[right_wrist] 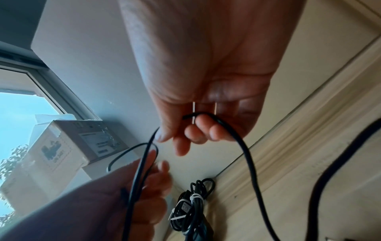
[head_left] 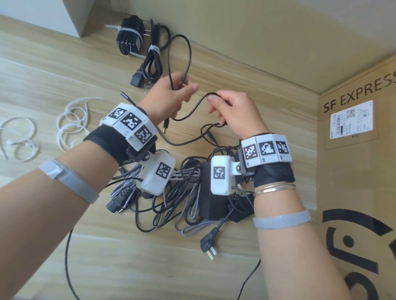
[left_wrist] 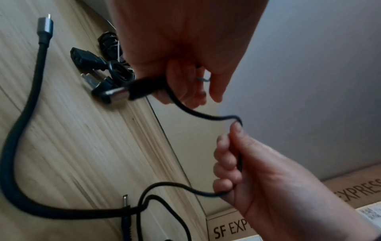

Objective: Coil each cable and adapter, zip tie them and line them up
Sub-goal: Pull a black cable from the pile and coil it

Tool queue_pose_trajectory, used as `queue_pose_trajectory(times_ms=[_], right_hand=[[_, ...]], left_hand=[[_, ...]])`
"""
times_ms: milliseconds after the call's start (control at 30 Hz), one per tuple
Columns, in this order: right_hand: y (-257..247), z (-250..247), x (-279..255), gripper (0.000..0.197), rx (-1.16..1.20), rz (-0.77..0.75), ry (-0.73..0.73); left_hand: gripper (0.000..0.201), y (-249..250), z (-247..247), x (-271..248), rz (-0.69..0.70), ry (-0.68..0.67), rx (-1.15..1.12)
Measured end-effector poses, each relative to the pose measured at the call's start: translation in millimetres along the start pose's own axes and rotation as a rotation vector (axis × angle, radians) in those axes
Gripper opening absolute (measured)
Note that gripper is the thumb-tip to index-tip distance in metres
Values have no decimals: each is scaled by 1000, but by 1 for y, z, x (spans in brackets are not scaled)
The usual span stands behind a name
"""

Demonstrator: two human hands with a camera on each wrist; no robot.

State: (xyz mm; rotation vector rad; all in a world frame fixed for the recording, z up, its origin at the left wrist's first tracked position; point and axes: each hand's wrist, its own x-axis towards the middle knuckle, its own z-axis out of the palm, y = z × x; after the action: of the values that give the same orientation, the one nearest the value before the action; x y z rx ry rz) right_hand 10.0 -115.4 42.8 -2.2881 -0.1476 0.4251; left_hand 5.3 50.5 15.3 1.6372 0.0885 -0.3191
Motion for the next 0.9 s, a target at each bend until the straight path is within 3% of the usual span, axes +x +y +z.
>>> queue_pose_trajectory(times_ms=[133,233,300,400,567,633,800,900], right_hand=[[-6,7,-3,31,76,48,-81],[-4,11,-3,19,129,83,-89],[2,12,-3,17,113,75,-79],[9,9,-3,14,27,66,-66],[26,13,-2,16,-127,116,-91],[32,16,-1,31,-114,156,-111],[45,28,7,49,-192,264,-29],[47,38,9,43,-181,356,14]], left_hand=[[5,2,13,-5,-29,-157,20],[15,3,19,-7,-62,-202,152],[15,2,18,-6,-89,-193,291],[5,-5,14,-5,-141,-189,326],[15,-16,7,-1,-237,-41,355],[15,-19,6,-1,-262,-38,409],[15,-23,5,-2,-271,-40,356],[16,-25,4,-1,-246,-25,231]])
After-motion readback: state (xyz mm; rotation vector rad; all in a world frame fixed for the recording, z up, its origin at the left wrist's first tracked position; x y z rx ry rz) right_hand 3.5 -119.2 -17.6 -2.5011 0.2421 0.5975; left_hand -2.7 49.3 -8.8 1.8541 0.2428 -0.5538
